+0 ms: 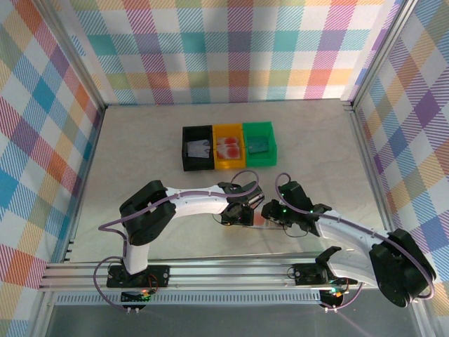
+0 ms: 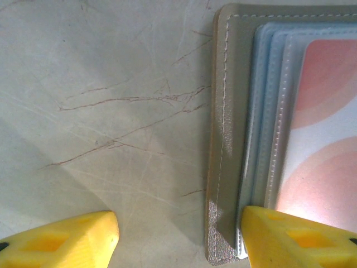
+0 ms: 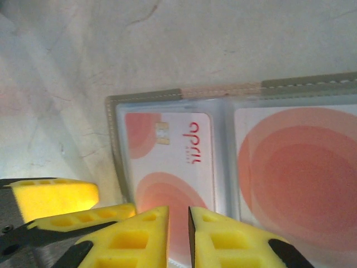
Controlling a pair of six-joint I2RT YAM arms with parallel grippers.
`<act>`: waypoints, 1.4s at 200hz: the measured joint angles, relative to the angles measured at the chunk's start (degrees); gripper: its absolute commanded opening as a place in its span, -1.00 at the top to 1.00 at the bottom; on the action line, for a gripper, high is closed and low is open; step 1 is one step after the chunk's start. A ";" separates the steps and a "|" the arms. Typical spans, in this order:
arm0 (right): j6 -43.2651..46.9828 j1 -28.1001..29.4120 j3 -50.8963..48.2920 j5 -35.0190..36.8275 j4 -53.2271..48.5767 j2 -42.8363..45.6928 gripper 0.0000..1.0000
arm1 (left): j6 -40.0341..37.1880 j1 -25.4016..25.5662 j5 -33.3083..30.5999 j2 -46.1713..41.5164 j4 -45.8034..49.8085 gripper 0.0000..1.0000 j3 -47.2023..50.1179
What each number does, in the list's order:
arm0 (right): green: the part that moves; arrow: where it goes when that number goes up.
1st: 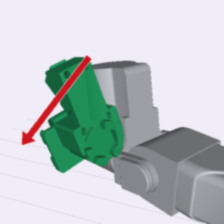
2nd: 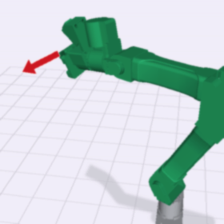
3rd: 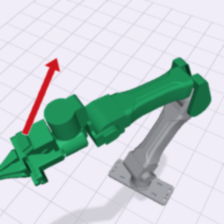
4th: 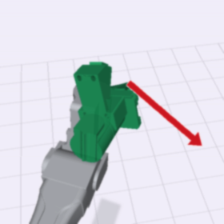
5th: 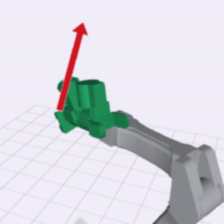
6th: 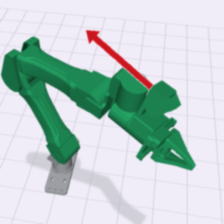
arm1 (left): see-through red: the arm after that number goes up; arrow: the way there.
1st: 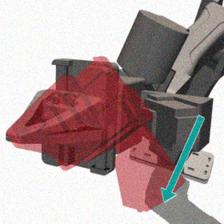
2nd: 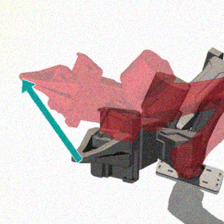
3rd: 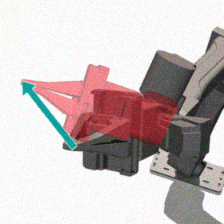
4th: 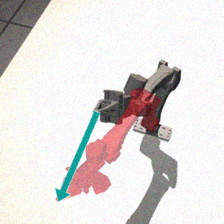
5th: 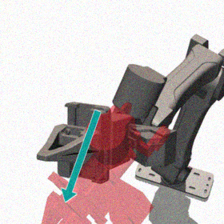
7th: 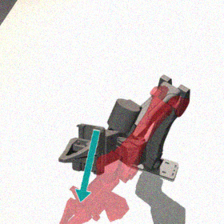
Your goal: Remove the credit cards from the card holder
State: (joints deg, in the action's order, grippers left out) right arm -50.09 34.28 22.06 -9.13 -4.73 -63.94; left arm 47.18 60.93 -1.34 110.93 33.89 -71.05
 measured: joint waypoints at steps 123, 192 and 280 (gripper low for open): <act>-0.09 -0.22 1.79 3.21 -3.91 -5.40 0.60 | 0.22 0.17 -0.26 0.13 0.26 -0.24 0.02; -0.15 -0.35 -1.22 2.97 -0.50 -1.64 0.59 | 0.39 0.17 -0.26 0.26 0.33 -0.24 0.02; -0.50 -0.35 -1.75 3.13 -0.46 0.22 0.60 | 0.39 0.20 -0.26 0.35 0.48 -0.24 -0.09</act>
State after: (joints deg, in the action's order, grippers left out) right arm -50.59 33.93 20.32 -6.00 -5.19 -63.72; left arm 47.57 61.12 -1.61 111.28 34.37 -71.13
